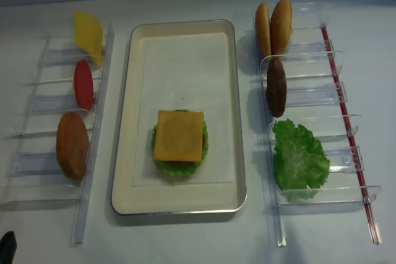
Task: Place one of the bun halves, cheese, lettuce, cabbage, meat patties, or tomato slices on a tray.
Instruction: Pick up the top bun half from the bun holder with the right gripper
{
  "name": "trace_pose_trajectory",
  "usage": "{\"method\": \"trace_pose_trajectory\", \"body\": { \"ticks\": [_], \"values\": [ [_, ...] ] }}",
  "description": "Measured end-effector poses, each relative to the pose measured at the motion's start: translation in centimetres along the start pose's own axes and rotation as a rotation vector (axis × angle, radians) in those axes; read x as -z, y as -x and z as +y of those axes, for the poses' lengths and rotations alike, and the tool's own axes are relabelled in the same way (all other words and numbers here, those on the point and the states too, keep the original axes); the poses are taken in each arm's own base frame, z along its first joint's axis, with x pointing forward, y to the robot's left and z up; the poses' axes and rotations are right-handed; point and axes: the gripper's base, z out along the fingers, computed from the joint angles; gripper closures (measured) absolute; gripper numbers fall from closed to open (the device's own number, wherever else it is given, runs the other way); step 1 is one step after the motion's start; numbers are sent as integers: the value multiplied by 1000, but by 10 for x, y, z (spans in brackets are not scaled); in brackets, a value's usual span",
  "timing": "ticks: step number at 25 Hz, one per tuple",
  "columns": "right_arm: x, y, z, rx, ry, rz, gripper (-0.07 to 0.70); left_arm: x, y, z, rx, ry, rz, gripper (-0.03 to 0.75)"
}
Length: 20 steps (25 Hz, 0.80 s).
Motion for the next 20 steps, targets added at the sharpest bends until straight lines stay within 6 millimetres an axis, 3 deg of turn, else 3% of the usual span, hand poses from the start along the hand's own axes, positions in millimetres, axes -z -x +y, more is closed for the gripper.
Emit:
{"method": "trace_pose_trajectory", "body": {
  "ticks": [7,11,16,20],
  "values": [
    [-50,69,-2,57,181,33,225,0,0,0,0,0,0,230],
    [-92,107,9,117,246,85,225,0,0,0,0,0,0,230],
    [-152,142,32,136,177,183,225,0,0,0,0,0,0,230],
    [-191,162,34,57,91,226,224,0,0,0,0,0,0,230]
  ]
}}
